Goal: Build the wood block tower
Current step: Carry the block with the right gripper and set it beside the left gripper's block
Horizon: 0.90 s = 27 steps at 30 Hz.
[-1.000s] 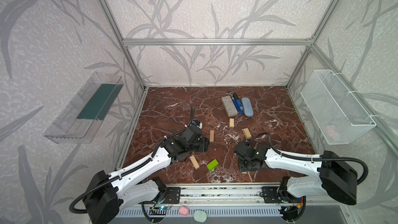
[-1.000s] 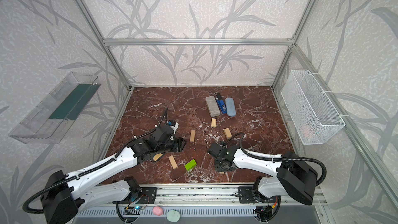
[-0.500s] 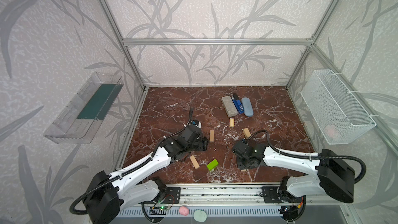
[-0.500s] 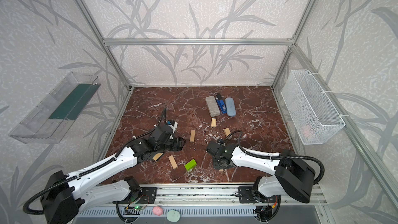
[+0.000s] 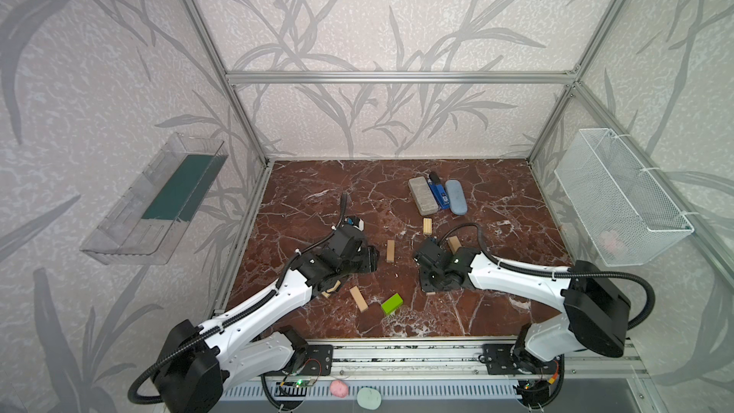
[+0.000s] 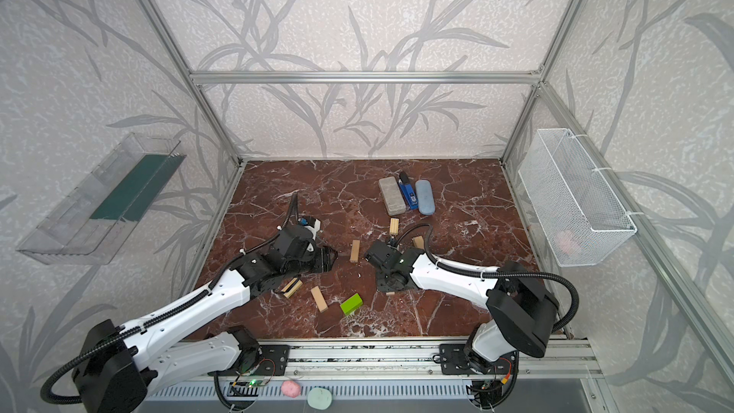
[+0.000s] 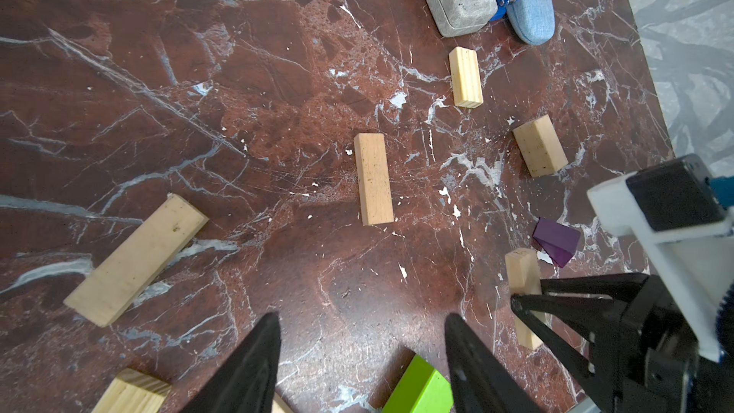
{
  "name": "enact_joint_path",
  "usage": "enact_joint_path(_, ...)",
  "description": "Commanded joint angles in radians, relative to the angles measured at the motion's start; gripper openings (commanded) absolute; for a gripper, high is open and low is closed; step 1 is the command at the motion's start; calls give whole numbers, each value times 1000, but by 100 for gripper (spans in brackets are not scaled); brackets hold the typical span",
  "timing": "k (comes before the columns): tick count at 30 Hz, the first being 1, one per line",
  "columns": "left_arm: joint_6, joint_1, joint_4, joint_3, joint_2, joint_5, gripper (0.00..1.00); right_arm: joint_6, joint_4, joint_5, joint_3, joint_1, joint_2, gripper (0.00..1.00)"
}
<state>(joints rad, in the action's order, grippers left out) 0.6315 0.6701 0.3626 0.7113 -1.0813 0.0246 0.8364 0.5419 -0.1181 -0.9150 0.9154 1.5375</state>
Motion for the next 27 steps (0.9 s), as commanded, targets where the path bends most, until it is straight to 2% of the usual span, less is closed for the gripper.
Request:
enact_joint_path(1, 14, -17, -12, 7, 15, -12, 64, -38, -36, -3, -68, -16, 47, 25)
enact_joint_path(7, 22, -51, -45, 3, -2, -14, 64, -19, -71, 8, -154, -51, 150, 25)
enact_joint_path(16, 40, -84, -94, -9, -38, -9, 64, 4, -94, -35, -255, -80, 261, 25)
enact_joint_path(27, 54, -106, -123, -15, -71, -14, 64, -19, -159, 8, -313, -112, 348, 25)
